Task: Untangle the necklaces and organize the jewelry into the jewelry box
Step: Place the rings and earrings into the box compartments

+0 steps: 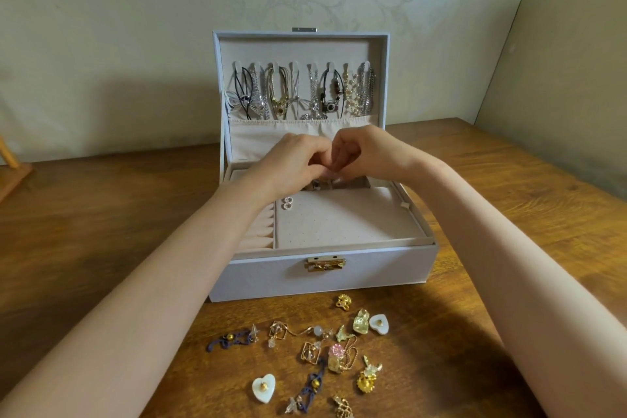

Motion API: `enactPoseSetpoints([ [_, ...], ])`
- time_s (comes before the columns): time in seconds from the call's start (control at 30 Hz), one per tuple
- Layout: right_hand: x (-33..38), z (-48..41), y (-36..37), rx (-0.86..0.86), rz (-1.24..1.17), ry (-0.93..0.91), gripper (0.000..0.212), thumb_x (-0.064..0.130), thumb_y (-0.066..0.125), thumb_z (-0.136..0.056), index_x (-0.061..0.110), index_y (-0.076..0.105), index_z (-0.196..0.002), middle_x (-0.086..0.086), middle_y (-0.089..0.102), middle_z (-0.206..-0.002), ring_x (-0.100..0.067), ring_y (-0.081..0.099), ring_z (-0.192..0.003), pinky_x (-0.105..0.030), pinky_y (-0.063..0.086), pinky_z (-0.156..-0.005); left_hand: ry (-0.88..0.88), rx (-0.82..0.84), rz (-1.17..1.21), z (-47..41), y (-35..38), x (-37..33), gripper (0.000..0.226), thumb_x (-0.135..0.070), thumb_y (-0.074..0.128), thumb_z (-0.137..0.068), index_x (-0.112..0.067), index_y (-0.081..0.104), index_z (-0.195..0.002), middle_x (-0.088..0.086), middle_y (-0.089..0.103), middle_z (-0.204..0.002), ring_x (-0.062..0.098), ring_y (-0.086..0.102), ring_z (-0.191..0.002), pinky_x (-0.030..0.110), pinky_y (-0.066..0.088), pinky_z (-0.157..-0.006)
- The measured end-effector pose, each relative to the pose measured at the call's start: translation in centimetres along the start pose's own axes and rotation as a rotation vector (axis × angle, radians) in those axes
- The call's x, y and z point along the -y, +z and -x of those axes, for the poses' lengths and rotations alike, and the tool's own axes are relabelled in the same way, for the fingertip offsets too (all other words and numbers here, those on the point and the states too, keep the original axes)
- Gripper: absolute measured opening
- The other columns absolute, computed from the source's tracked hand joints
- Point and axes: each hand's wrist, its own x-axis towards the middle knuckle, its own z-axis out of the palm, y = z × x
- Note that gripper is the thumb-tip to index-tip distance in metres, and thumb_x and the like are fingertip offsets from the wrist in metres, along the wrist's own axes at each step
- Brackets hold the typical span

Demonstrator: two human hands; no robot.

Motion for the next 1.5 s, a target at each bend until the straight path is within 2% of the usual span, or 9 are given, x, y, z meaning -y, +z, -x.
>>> enactPoseSetpoints([
  [0.2,0.5,0.3,-0.2,0.04,0.059,0.028,0.033,0.0,0.079,-0.069,0.024,0.055,-0.073,0.006,0.062,-0.072,-0.005,0.055,-0.062,-0.015,0.046,-0.061,0.03,0.057,-0.019,0.1,-0.3,-0.2,0.014,-0.002,0.066,-0.083,-0.012,0.072,-0.09,-0.013,0.056,-0.08,0.001,0.051,-0.076,0.014,0.036,-0.071],
  [0.3,0.5,0.3,0.0,0.041,0.104,0.022,0.036,0.0,0.078,-0.069,0.026,0.054,-0.072,0.007,0.061,-0.073,-0.004,0.055,-0.063,-0.018,0.046,-0.064,0.034,0.066,-0.1,0.1,-0.2,0.0,0.024,0.001,0.06,-0.086,-0.015,0.073,-0.099,-0.004,0.053,-0.091,0.012,0.049,-0.09,0.024,0.038,-0.083],
  [0.43,0.4,0.2,0.1,0.042,0.078,0.012,0.037,-0.005,0.076,-0.068,0.026,0.055,-0.073,0.004,0.063,-0.074,-0.009,0.058,-0.066,-0.027,0.05,-0.07,0.028,0.06,-0.183,0.1,-0.3,-0.2,0.023,-0.004,0.062,-0.085,-0.017,0.072,-0.101,-0.006,0.048,-0.087,0.013,0.044,-0.088,0.028,0.038,-0.079],
  [0.6,0.2,0.0,0.4,0.027,0.058,0.013,0.039,-0.008,0.074,-0.068,0.024,0.054,-0.075,-0.001,0.068,-0.079,-0.015,0.065,-0.073,-0.029,0.053,-0.073,0.013,0.006,-0.153,0.2,-0.2,-0.1,0.024,0.002,0.064,-0.079,-0.019,0.068,-0.091,-0.002,0.066,-0.09,0.017,0.06,-0.088,0.041,0.05,-0.082],
  [0.73,0.3,0.2,0.5,0.042,0.035,0.034,0.031,-0.009,0.073,-0.07,0.014,0.06,-0.088,-0.005,0.071,-0.085,-0.016,0.065,-0.076,-0.033,0.055,-0.076,0.011,0.05,-0.199,0.2,-0.5,-0.1,0.019,-0.002,0.063,-0.082,-0.019,0.071,-0.087,-0.006,0.057,-0.084,0.015,0.054,-0.086,0.037,0.048,-0.082],
  [0.9,0.6,0.9,-1.4,-0.014,0.068,-0.002,0.024,-0.005,0.074,-0.073,0.011,0.066,-0.089,-0.006,0.072,-0.083,-0.018,0.069,-0.075,-0.025,0.055,-0.068,0.01,0.111,-0.255,0.4,-2.0,-0.6,0.022,-0.012,0.059,-0.09,-0.02,0.068,-0.108,-0.008,0.052,-0.094,0.013,0.048,-0.095,0.032,0.041,-0.086],
  [1.1,1.5,3.8,-3.7,-0.042,0.157,0.033,0.014,0.006,0.074,-0.077,0.017,0.069,-0.083,0.006,0.062,-0.067,0.006,0.05,-0.047,-0.009,0.04,-0.05,-0.035,-0.001,-0.086,2.7,-3.9,-1.0,0.021,-0.014,0.056,-0.092,-0.02,0.064,-0.111,-0.005,0.062,-0.113,0.011,0.057,-0.105,0.031,0.044,-0.095],
  [1.27,0.2,6.9,-2.6,0.084,0.226,0.147,0.013,0.023,0.08,-0.072,0.023,0.07,-0.08,0.005,0.063,-0.076,-0.003,0.056,-0.063,-0.013,0.042,-0.055,-0.002,-0.017,-0.152,7.4,-2.5,0.4,0.02,-0.025,0.058,-0.091,-0.022,0.062,-0.11,-0.011,0.056,-0.111,0.008,0.05,-0.107,0.03,0.043,-0.091],
  [1.5,-0.6,8.4,-1.7,-0.102,0.287,0.068,0.018,0.026,0.082,-0.07,0.022,0.07,-0.083,0.008,0.052,-0.088,-0.003,0.048,-0.072,-0.011,0.036,-0.059,0.02,-0.151,-0.127,10.4,-1.8,1.4,0.037,-0.031,0.057,-0.09,-0.022,0.057,-0.125,-0.007,0.055,-0.128,0.005,0.046,-0.12,0.021,0.032,-0.1],
])
